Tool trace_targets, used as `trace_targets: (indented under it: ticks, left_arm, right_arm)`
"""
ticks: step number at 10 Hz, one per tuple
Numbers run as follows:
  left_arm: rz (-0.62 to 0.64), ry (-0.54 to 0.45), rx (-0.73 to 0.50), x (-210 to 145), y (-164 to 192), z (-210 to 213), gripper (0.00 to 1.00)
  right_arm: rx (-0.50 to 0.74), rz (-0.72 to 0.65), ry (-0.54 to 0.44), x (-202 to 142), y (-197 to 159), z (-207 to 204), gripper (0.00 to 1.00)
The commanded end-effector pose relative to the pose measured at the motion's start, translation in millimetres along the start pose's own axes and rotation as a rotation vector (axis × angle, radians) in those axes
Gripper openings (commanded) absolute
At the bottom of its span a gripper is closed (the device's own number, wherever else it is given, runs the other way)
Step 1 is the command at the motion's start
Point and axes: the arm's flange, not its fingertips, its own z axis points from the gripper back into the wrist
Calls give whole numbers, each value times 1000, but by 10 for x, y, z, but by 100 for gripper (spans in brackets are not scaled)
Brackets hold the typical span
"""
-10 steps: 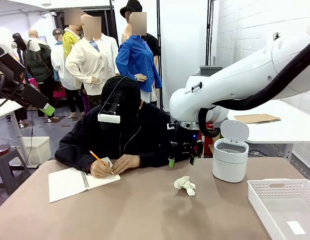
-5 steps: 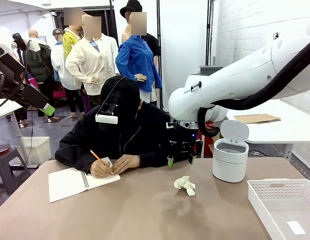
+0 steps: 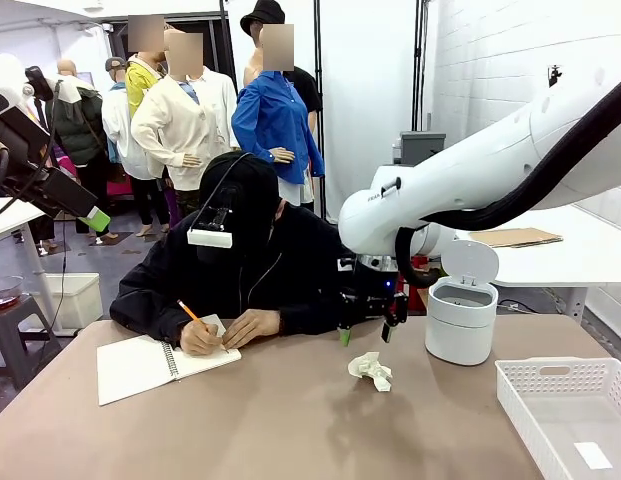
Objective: Sort the paper based on its condition.
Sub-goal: If a person hands you a paper, place it in the Organizing basket , and if it's crumpled, put it in the Trash can.
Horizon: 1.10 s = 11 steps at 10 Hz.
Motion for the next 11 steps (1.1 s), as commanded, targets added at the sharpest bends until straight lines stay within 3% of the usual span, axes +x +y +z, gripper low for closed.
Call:
trace_targets:
  ticks: [1,5,10,11]
  left_arm:
    - [0,0,1,1,-4,4,100]
    - [0,0,1,1,-4,4,100]
    - [0,0,1,1,-4,4,100]
    - [0,0,1,1,-4,4,100]
  right_arm:
    - [1,-27,48,147,2,-116,100]
    - [-25,-56,114,163,-58,-442,100]
    - [-54,-39,138,186,-40,-560,100]
    - [-2,-36,121,91,-73,-579,100]
